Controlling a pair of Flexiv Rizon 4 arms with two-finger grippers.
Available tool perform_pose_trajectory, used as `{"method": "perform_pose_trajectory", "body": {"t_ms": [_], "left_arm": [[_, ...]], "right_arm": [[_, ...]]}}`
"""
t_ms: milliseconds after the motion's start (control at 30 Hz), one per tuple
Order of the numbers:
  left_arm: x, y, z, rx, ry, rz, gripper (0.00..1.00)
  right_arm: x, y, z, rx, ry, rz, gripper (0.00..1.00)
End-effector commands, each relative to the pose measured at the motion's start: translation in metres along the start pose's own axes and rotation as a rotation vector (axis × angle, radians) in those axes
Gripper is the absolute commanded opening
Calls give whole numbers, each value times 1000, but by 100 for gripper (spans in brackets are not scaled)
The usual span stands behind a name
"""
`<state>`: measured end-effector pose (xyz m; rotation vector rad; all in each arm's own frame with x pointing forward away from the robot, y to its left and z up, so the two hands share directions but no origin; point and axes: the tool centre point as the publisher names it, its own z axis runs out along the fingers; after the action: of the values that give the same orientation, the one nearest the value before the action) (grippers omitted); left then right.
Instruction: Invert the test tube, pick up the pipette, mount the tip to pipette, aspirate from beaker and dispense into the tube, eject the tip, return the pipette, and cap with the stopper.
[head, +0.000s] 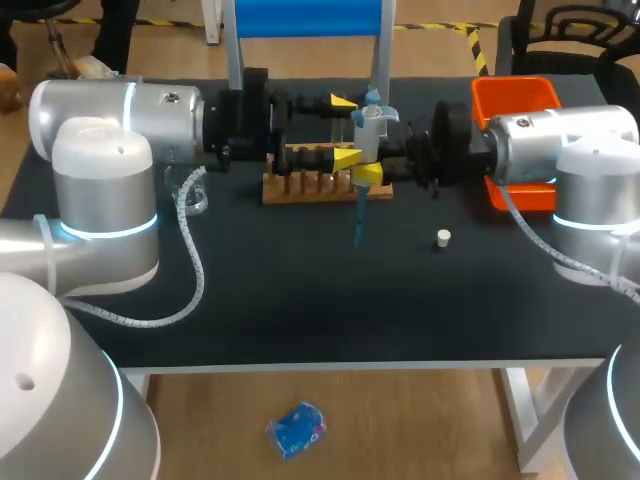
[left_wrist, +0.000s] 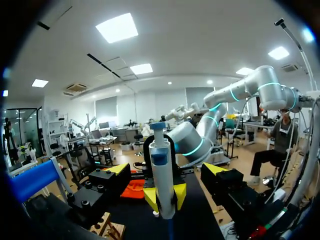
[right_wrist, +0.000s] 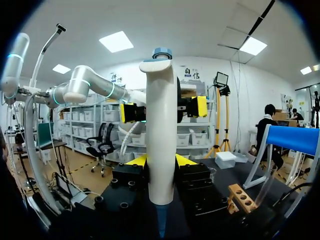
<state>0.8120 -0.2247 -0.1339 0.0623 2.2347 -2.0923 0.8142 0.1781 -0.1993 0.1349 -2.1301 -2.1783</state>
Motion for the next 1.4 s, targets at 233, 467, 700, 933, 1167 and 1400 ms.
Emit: {"method": "perform_pose_trajectory", "body": {"t_ms": [233,467,700,933,1167,1400], "left_arm": [[2,-2,-2,5,-11,-4,100],[2,-2,-2,5,-11,-4,100],[2,-2,-2,5,-11,-4,100],[2,-2,-2,5,-11,-4,100],[2,-2,-2,5,-11,-4,100],[2,-2,-2,5,-11,-4,100]], "right_arm": [[0,-4,-80,-35,-66,-78,0],[-9,11,-134,-37,-133,-90,0],[-21,31,-192,-29,-215,-83,0],[-32,55,-243,12,-300,-100,0],[-51,60,-291,3,-377,-66,0],[-81,45,-322,-9,-412,-33,0]]}}
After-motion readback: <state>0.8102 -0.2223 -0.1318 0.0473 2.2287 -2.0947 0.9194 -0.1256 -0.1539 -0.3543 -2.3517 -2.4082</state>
